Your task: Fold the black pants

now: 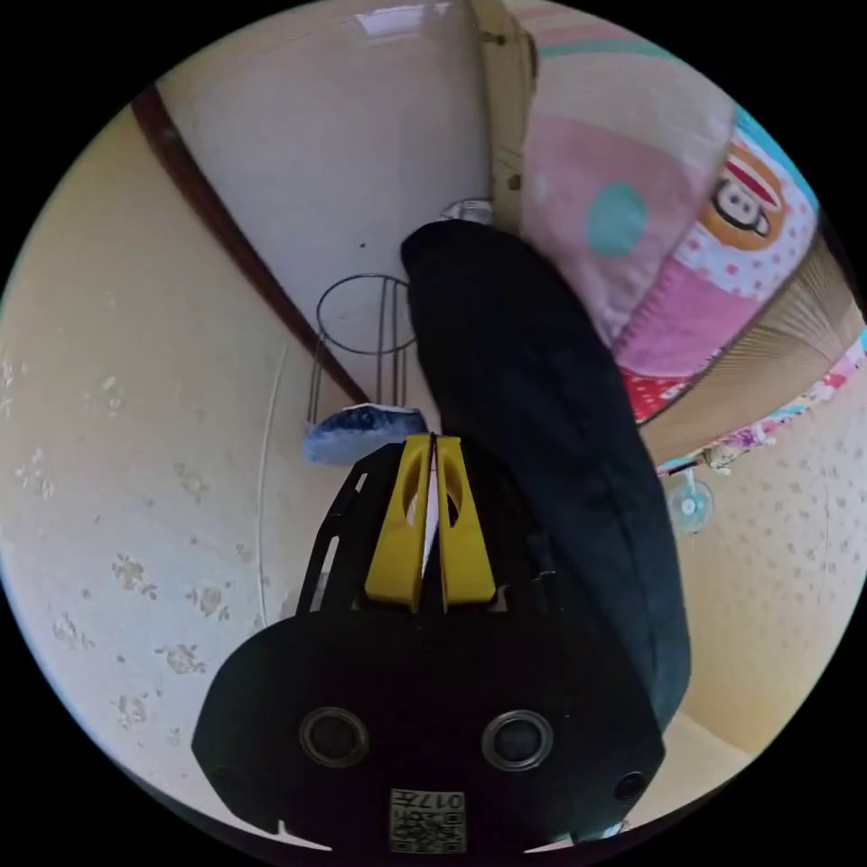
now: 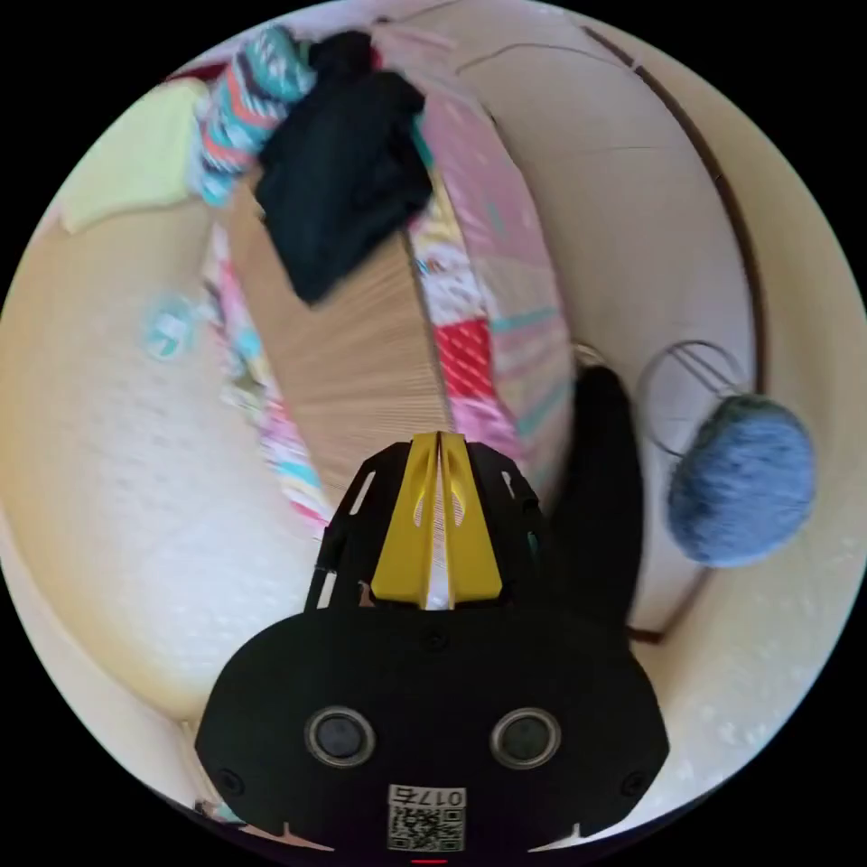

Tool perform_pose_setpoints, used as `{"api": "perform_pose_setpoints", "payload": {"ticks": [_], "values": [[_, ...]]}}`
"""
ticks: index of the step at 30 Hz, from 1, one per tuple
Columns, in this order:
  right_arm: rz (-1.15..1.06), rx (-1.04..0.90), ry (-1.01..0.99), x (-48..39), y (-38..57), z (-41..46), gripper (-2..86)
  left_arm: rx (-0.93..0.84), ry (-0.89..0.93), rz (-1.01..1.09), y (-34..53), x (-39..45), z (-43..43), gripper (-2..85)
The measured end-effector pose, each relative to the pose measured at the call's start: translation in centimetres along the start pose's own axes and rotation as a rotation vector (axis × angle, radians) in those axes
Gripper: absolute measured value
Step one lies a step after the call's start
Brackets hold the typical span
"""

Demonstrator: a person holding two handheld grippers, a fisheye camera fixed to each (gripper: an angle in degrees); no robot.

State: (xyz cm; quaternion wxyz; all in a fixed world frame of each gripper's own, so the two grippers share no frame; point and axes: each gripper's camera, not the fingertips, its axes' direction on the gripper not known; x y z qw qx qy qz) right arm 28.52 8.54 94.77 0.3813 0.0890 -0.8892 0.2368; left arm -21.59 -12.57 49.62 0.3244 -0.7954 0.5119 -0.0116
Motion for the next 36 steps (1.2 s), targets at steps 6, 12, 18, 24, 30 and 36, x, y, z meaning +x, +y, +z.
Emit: {"api": "perform_pose_setpoints", "payload": {"ticks": [6, 12, 18, 24, 30, 36], "values": [[0.125, 0.216, -0.445, 5.4, 7.9, -0.6, 0.2, -0.268, -1.048, 0.811, 0.3, 23.4, 6.6, -1.0], [0.423, 0.304, -0.658, 10.0, 14.6, 4.0, 0.3, -0.245, -1.339, 1.045, 3.7, 33.1, 14.1, -1.0], [0.348, 0.417, -0.891, 4.1, 11.9, 5.6, 0.3, -0.094, -0.618, 0.915, 4.9, 34.0, 18.7, -1.0], [0.215, 0.233, -0.753, -5.4, 4.4, 7.5, 0.4, -0.005, -0.664, 0.870, 5.4, 33.3, 22.7, -1.0], [0.203, 0.157, -0.697, -11.4, -1.0, 10.0, 0.9, 0.112, -0.410, 0.758, 6.4, 29.0, 26.8, -1.0], [0.305, 0.190, -0.599, -12.4, -3.8, 11.7, 5.7, 0.257, -0.383, 0.678, 8.6, 25.7, 30.1, -1.0]]}}
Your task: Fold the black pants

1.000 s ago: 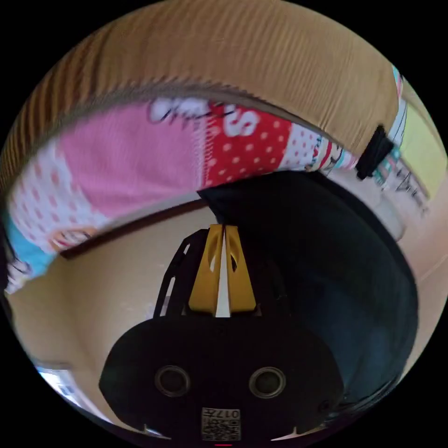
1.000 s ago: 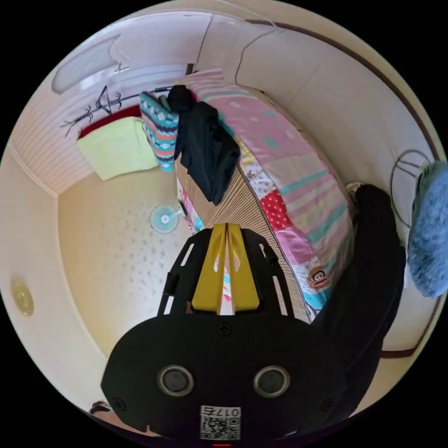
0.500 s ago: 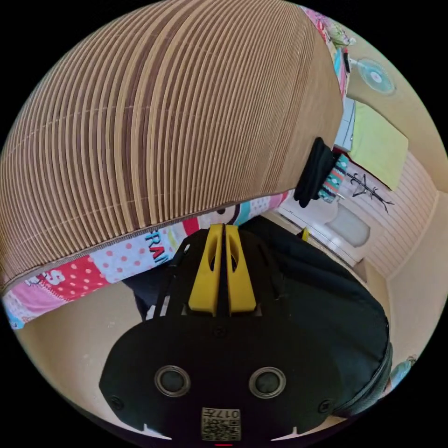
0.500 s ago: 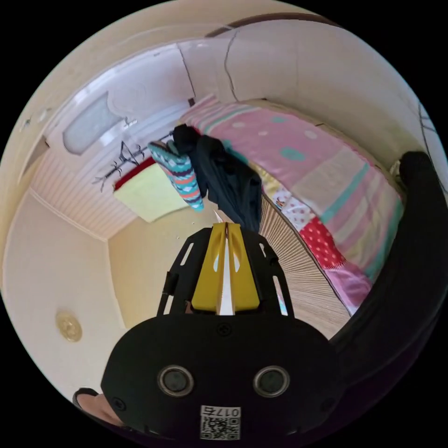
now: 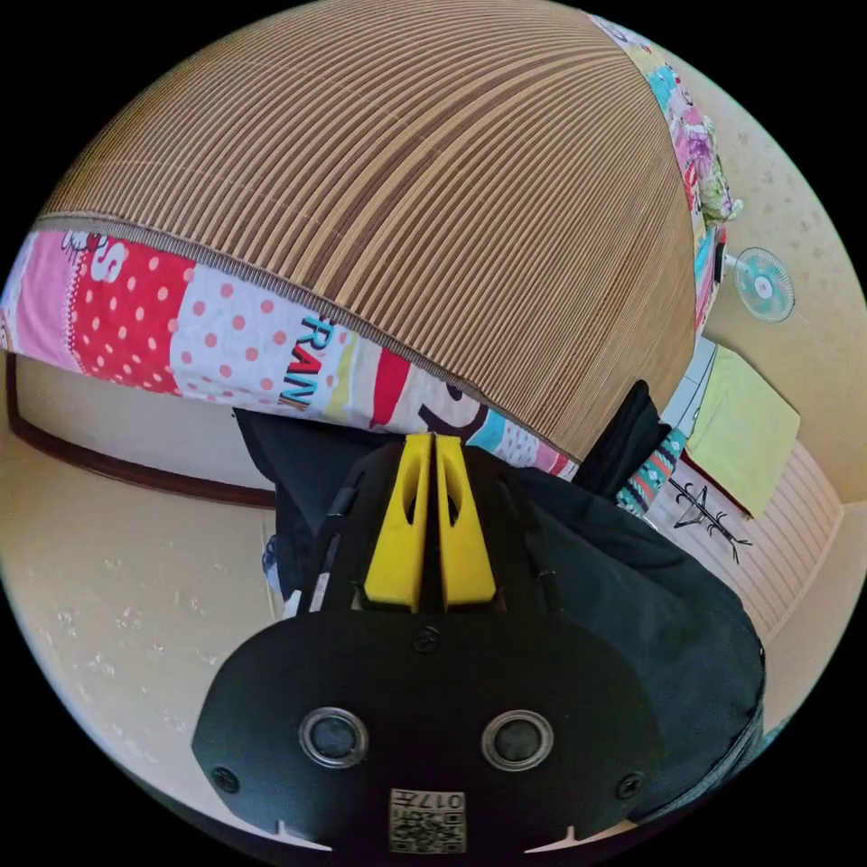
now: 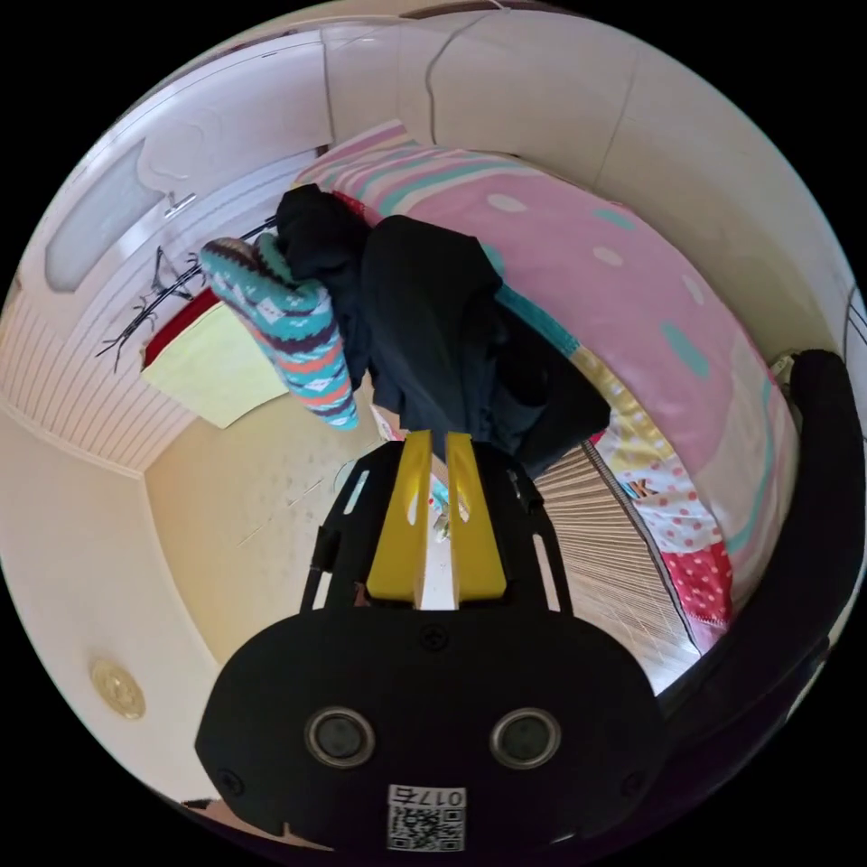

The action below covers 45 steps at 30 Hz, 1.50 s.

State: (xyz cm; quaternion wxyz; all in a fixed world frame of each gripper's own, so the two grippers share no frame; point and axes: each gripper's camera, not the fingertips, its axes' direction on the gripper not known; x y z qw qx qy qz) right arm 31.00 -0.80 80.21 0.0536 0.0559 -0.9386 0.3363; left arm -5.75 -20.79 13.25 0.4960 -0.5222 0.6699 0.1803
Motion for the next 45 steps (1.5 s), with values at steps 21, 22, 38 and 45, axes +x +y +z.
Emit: {"api": "perform_pose_setpoints", "payload": {"ticks": [21, 22, 38, 45], "values": [[-0.627, -0.945, -0.519, 4.9, 0.4, 7.3, -0.5, 0.131, -0.068, 0.016, 2.3, 6.0, 10.9, -1.0], [-0.690, -0.982, -0.503, 3.9, 1.3, 7.9, -0.6, 0.146, -0.059, 0.040, 1.8, 6.7, 11.1, -1.0], [-1.193, -1.606, -1.047, 2.8, 26.4, 7.8, -0.3, 0.074, 0.241, 0.867, 1.9, 22.0, 15.5, 6.8], [-1.175, -1.706, -1.333, 7.6, 34.3, 8.0, 0.1, 0.025, 0.653, 1.203, 6.3, 27.7, 13.4, 17.5]]}}
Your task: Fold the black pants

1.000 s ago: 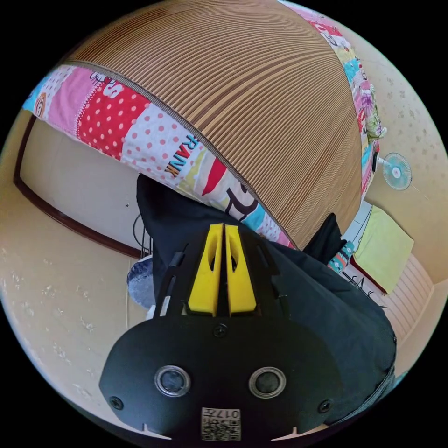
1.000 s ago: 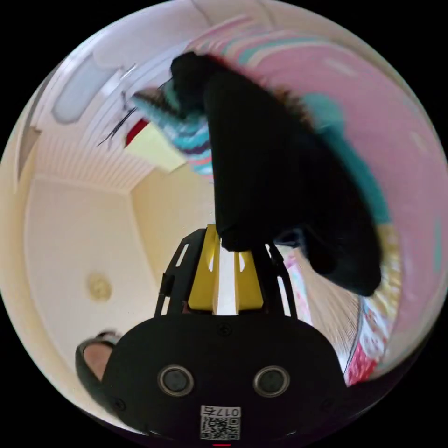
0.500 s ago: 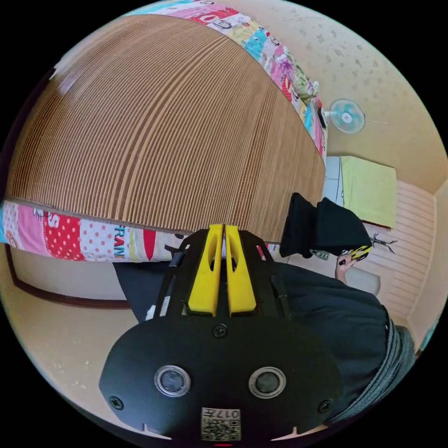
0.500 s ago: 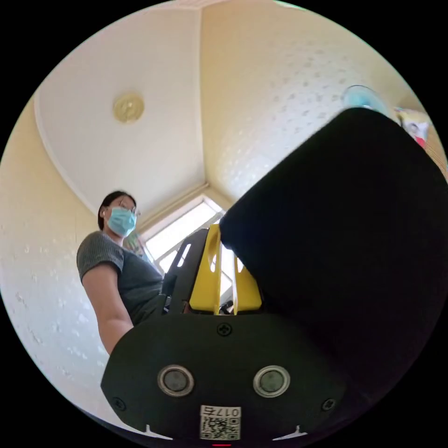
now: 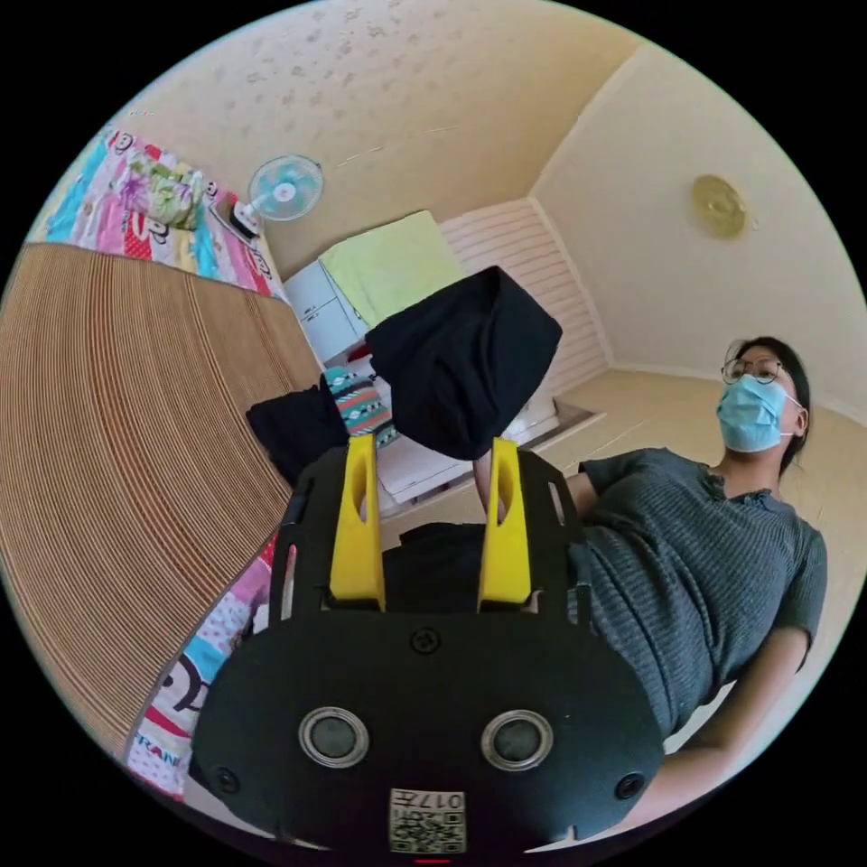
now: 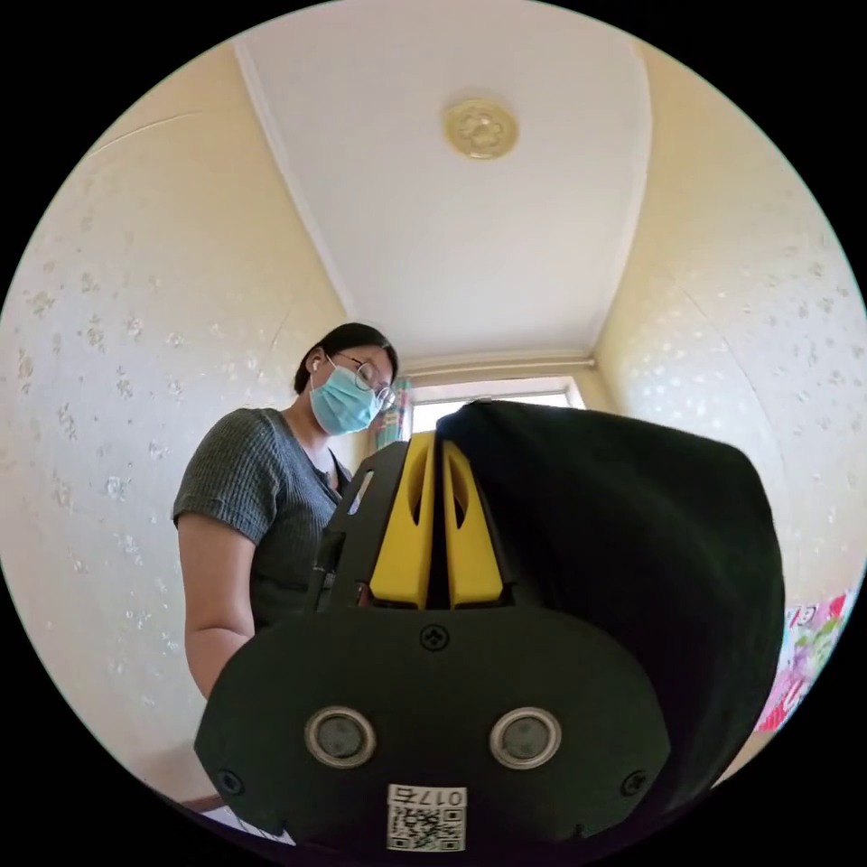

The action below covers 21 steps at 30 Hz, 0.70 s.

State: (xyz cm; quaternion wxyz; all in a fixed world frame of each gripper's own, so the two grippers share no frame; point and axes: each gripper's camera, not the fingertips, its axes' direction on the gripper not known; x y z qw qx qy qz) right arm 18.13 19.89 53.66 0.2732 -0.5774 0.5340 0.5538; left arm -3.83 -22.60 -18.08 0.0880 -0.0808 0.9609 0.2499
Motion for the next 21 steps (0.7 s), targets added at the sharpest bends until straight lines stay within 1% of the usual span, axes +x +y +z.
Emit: {"api": "perform_pose_setpoints", "payload": {"ticks": [1, 3, 4, 6, 7, 8, 9, 10, 11, 12, 14, 16, 18, 19, 20, 21], "values": [[-0.002, -0.021, -0.048, 1.2, 0.9, 1.7, 0.1, -0.039, -0.008, 0.043, -0.9, 1.0, 0.9, 18.4], [-0.015, -0.066, -0.127, 2.7, 2.4, 4.5, 0.2, -0.090, 0.040, 0.113, -2.1, 2.4, 2.5, 19.2], [-0.016, -0.088, -0.162, 3.6, 3.6, 6.3, 0.2, -0.114, 0.095, 0.159, -2.7, 3.3, 3.7, 18.9], [0.010, -0.141, -0.213, 5.4, 5.4, 8.7, 0.4, -0.161, 0.143, 0.204, -3.2, 4.5, 5.4, 18.0], [0.044, -0.193, -0.229, 6.7, 6.6, 10.0, 0.6, -0.199, 0.138, 0.234, -3.3, 5.3, 6.4, 15.7], [0.091, -0.242, -0.213, 8.1, 7.8, 10.9, 0.8, -0.228, 0.081, 0.272, -3.1, 6.2, 6.9, 11.7], [0.121, -0.259, -0.191, 8.7, 8.4, 11.1, 0.9, -0.232, 0.032, 0.292, -2.9, 6.6, 7.0, 10.1], [0.201, -0.282, -0.120, 10.2, 9.8, 11.0, 1.1, -0.227, -0.004, 0.364, -2.5, 7.4, 6.8, 6.7], [0.302, -0.279, -0.016, 11.8, 11.2, 10.1, 1.2, -0.218, 0.007, 0.395, -2.2, 7.7, 6.4, 5.9], [0.353, -0.274, 0.047, 12.6, 12.1, 9.4, 1.3, -0.206, 0.029, 0.397, -2.2, 7.6, 6.0, 5.5], [0.534, -0.291, 0.319, 14.8, 16.0, 6.5, 1.5, -0.108, 0.157, 0.379, -2.3, 6.8, 4.1, 5.0], [0.618, -0.365, 0.432, 15.9, 19.5, 5.3, 1.5, -0.011, 0.232, 0.359, -2.6, 6.0, 2.7, 4.9], [0.617, -0.327, 0.270, 16.7, 23.2, 4.4, 1.4, 0.089, 0.245, 0.310, -2.8, 4.9, 1.4, 4.8], [0.646, -0.254, 0.165, 17.3, 25.9, 3.5, 1.5, 0.144, 0.225, 0.271, -3.0, 4.0, 0.7, 4.7], [0.716, -0.214, 0.120, 18.2, 28.9, 2.7, 1.8, 0.184, 0.189, 0.206, -3.1, 2.7, 0.0, 4.5], [0.751, -0.210, 0.115, 18.5, 30.4, 2.4, 2.0, 0.201, 0.179, 0.176, -3.2, 2.0, -0.3, 4.4]]}}
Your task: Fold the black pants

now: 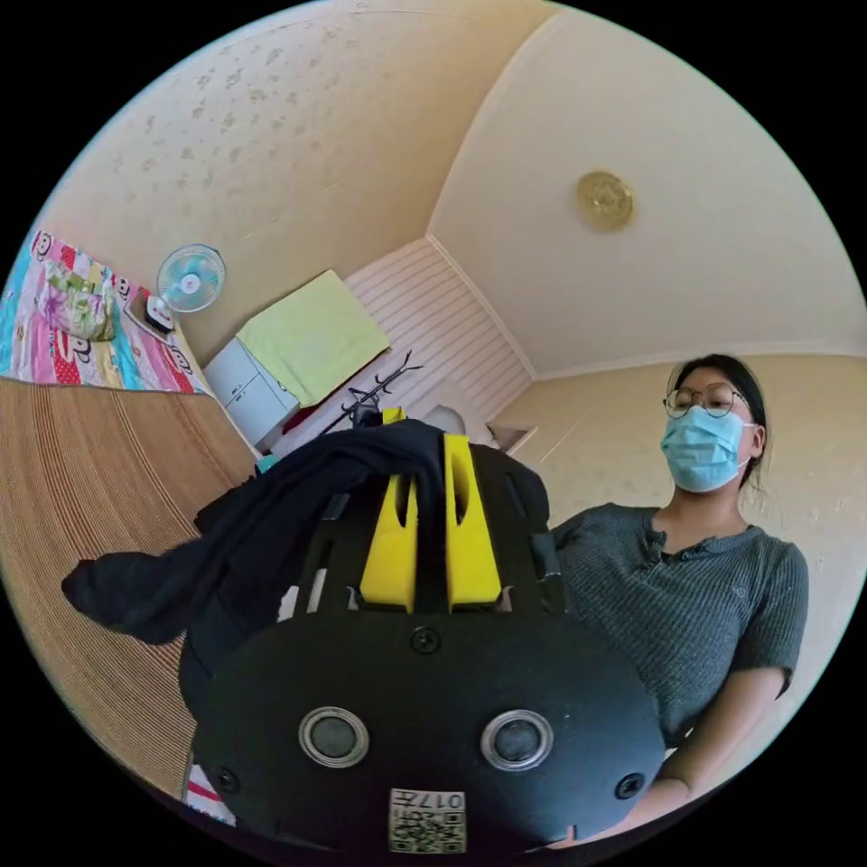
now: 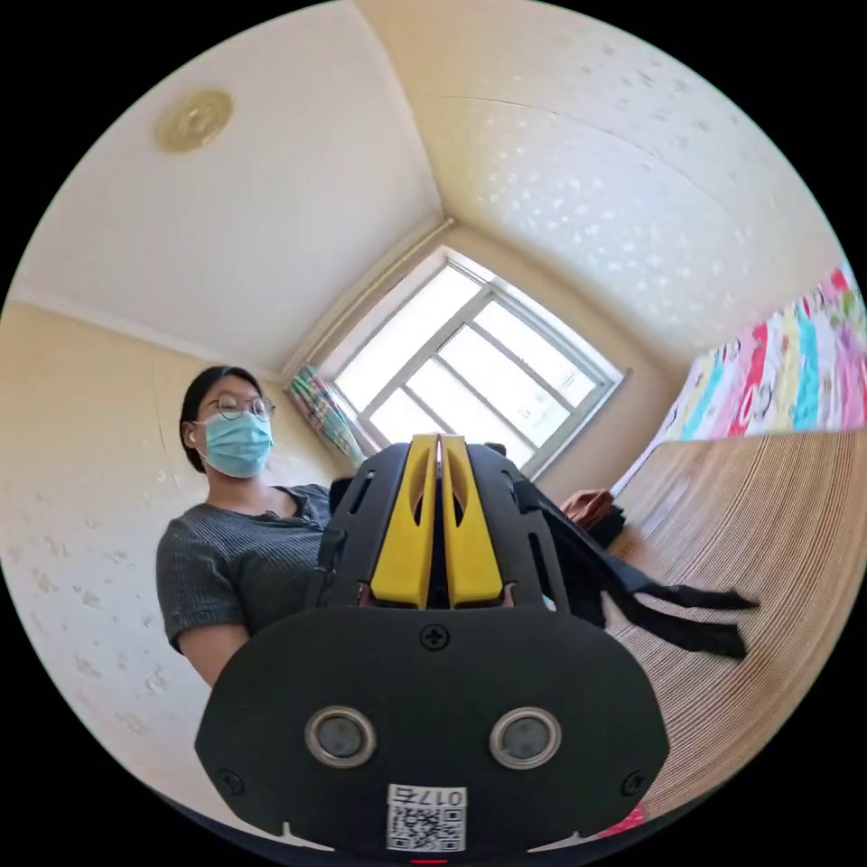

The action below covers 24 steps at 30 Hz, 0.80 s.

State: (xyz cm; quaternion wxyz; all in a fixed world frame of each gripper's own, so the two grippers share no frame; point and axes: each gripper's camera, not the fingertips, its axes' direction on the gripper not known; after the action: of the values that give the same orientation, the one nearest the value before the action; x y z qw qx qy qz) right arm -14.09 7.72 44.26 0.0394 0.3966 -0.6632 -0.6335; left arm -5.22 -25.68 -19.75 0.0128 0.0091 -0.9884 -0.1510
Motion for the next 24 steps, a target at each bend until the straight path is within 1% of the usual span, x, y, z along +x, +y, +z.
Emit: {"api": "perform_pose_setpoints", "payload": {"ticks": [1, 3, 4, 5, 6, 7, 8, 9, 10, 11, 12, 15, 17, 18, 20, 21, 22, 23, 24], "values": [[0.064, -0.008, 0.006, 2.5, 2.0, 0.2, 2.6, 0.041, 0.001, -0.030, 0.2, -0.9, -0.7, 4.3], [0.136, 0.003, 0.017, 5.8, 5.0, 0.4, 5.2, 0.091, 0.003, -0.017, 0.4, -1.1, -1.3, 4.2], [0.160, 0.030, -0.023, 7.7, 7.0, 0.6, 9.4, 0.098, -0.020, 0.002, 0.3, -0.7, -1.4, 4.1], [0.155, 0.055, -0.096, 9.4, 8.7, 0.8, 15.8, 0.086, -0.085, 0.005, 0.0, -0.3, -1.2, 4.1], [0.146, 0.062, -0.131, 10.1, 9.3, 1.0, 17.8, 0.075, -0.126, 0.003, -0.1, -0.1, -1.0, 4.1], [0.123, 0.063, -0.171, 11.4, 10.2, 1.5, 21.8, 0.048, -0.205, 0.003, -0.4, 0.3, -0.5, 4.1], [0.114, 0.043, -0.096, 12.4, 10.5, 2.0, 23.0, 0.020, -0.258, 0.010, -0.6, 0.5, 0.2, 4.1], [0.105, 0.025, -0.033, 12.7, 10.4, 2.3, 23.6, 0.006, -0.272, 0.013, -0.7, 0.5, 0.5, 4.2], [0.077, -0.025, 0.087, 13.2, 10.0, 3.1, 23.9, -0.010, -0.284, 0.018, -0.8, 0.6, 1.2, 4.2], [0.027, -0.081, 0.166, 13.4, 9.2, 3.9, 24.2, -0.007, -0.281, 0.022, -1.0, 0.7, 1.8, 4.2], [-0.001, -0.101, 0.199, 13.4, 8.8, 4.3, 24.3, 0.000, -0.275, 0.024, -1.1, 0.8, 2.0, 4.2], [-0.176, -0.207, 0.302, 12.6, 6.9, 5.9, 23.1, 0.043, -0.249, 0.044, -1.9, 1.6, 2.7, 4.3], [-0.301, -0.358, 0.352, 11.9, 6.1, 7.8, 20.0, 0.108, -0.197, 0.009, -2.7, 1.8, 2.7, 4.4], [-0.320, -0.374, 0.366, 11.8, 5.9, 8.1, 19.3, 0.124, -0.168, -0.002, -2.8, 1.7, 2.7, 4.5], [-0.328, -0.423, 0.536, 12.4, 5.1, 9.6, 18.1, 0.176, -0.053, -0.028, -3.1, 1.4, 3.3, 4.7], [-0.330, -0.454, 0.577, 12.7, 4.8, 10.3, 17.6, 0.187, -0.028, -0.037, -3.1, 1.4, 3.6, 4.8], [-0.324, -0.534, 0.635, 13.4, 4.4, 11.8, 13.9, 0.207, 0.016, -0.068, -3.4, 1.2, 4.2, 6.0], [-0.308, -0.610, 0.688, 14.1, 4.1, 13.4, 7.6, 0.230, 0.068, -0.081, -3.6, 1.0, 4.8, 8.3], [-0.322, -0.633, 0.697, 14.2, 4.0, 14.1, 7.0, 0.241, 0.094, -0.080, -3.7, 0.8, 5.0, 10.4]]}}
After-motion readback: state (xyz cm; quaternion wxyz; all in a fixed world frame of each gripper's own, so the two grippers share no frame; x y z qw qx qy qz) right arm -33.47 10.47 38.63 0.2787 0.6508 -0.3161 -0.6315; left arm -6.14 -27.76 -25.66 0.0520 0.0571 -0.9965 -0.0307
